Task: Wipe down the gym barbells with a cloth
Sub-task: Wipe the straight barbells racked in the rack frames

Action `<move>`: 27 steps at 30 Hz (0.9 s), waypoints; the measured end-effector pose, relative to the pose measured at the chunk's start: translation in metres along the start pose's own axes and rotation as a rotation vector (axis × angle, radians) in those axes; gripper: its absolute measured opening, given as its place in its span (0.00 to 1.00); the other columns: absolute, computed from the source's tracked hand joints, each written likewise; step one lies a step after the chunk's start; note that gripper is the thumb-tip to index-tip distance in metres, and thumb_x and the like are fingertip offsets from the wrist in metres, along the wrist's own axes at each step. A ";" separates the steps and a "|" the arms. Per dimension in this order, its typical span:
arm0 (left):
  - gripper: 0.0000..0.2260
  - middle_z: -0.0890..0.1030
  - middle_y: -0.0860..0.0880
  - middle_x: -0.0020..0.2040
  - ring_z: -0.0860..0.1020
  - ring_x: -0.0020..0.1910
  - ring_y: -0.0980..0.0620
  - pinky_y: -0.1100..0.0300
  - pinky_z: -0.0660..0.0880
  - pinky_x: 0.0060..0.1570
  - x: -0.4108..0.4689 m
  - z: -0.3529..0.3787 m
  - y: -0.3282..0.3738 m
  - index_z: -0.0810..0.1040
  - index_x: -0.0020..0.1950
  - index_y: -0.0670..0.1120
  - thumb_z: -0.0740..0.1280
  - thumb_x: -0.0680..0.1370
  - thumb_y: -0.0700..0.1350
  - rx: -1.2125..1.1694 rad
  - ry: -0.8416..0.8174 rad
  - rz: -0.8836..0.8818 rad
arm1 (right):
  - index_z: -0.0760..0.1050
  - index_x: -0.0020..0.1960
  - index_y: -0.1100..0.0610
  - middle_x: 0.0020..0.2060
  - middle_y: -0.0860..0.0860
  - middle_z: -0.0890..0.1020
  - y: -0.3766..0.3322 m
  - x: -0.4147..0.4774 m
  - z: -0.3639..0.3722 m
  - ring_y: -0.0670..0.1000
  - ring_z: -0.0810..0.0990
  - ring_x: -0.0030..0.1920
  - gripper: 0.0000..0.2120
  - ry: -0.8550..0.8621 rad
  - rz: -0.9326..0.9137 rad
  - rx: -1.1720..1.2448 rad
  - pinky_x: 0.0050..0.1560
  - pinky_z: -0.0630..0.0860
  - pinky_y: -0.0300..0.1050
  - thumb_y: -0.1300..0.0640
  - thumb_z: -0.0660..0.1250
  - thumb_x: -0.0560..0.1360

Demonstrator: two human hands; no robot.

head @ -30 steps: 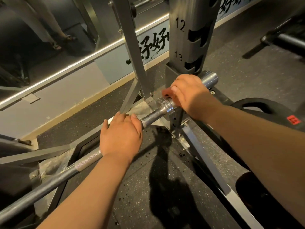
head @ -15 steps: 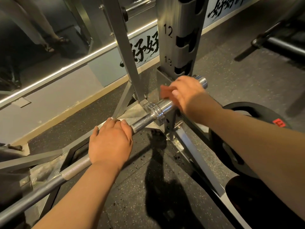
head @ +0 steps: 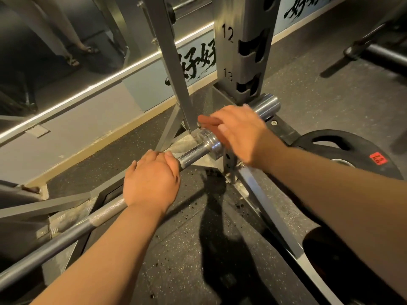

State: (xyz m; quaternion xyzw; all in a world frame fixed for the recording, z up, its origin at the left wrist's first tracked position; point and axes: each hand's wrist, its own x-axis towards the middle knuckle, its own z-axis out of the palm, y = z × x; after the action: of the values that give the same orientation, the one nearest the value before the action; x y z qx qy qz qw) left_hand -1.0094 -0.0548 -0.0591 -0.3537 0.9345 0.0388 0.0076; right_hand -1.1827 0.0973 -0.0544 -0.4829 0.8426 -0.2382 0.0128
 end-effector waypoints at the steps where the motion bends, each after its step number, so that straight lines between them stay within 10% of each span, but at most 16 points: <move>1: 0.23 0.80 0.46 0.61 0.76 0.63 0.45 0.45 0.69 0.70 -0.001 -0.001 0.000 0.79 0.63 0.47 0.45 0.85 0.51 -0.005 0.001 -0.002 | 0.75 0.68 0.55 0.63 0.51 0.77 0.011 0.002 -0.004 0.55 0.72 0.68 0.16 0.054 0.046 0.001 0.75 0.63 0.60 0.56 0.56 0.84; 5: 0.21 0.79 0.47 0.61 0.75 0.64 0.46 0.46 0.69 0.70 -0.004 -0.004 0.000 0.76 0.66 0.48 0.47 0.85 0.50 -0.020 -0.012 -0.002 | 0.72 0.68 0.59 0.65 0.57 0.73 -0.004 0.017 0.004 0.58 0.70 0.67 0.14 0.123 0.413 0.049 0.74 0.62 0.54 0.59 0.57 0.85; 12: 0.10 0.80 0.48 0.51 0.76 0.48 0.45 0.52 0.71 0.47 0.001 -0.002 -0.005 0.76 0.52 0.52 0.55 0.83 0.50 -0.065 -0.032 -0.024 | 0.71 0.71 0.57 0.64 0.55 0.75 -0.083 0.001 0.033 0.55 0.74 0.63 0.16 -0.144 -0.106 0.189 0.67 0.71 0.54 0.56 0.54 0.86; 17: 0.12 0.78 0.46 0.56 0.75 0.59 0.45 0.45 0.75 0.60 -0.021 -0.007 -0.029 0.76 0.60 0.46 0.54 0.84 0.47 -0.023 0.024 0.037 | 0.74 0.61 0.59 0.54 0.57 0.77 -0.084 -0.006 0.070 0.59 0.75 0.56 0.11 0.041 0.021 0.002 0.58 0.73 0.56 0.57 0.57 0.84; 21: 0.19 0.81 0.47 0.55 0.77 0.60 0.44 0.43 0.71 0.67 -0.055 -0.001 -0.094 0.77 0.57 0.48 0.47 0.84 0.50 0.021 0.035 -0.116 | 0.75 0.61 0.56 0.55 0.54 0.78 -0.123 -0.004 0.092 0.58 0.75 0.58 0.12 0.211 0.185 -0.084 0.74 0.62 0.58 0.54 0.56 0.83; 27: 0.24 0.79 0.48 0.45 0.77 0.46 0.45 0.51 0.71 0.46 -0.071 0.006 -0.128 0.79 0.47 0.47 0.45 0.84 0.52 -0.019 0.161 -0.141 | 0.74 0.65 0.52 0.55 0.50 0.79 -0.141 -0.013 0.087 0.55 0.76 0.55 0.18 -0.006 -0.151 -0.058 0.66 0.68 0.54 0.49 0.49 0.85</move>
State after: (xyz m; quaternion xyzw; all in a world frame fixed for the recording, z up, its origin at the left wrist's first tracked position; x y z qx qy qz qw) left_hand -0.8718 -0.1029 -0.0704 -0.4208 0.9044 0.0184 -0.0681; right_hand -1.0400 0.0144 -0.0760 -0.5461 0.8102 -0.2123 -0.0167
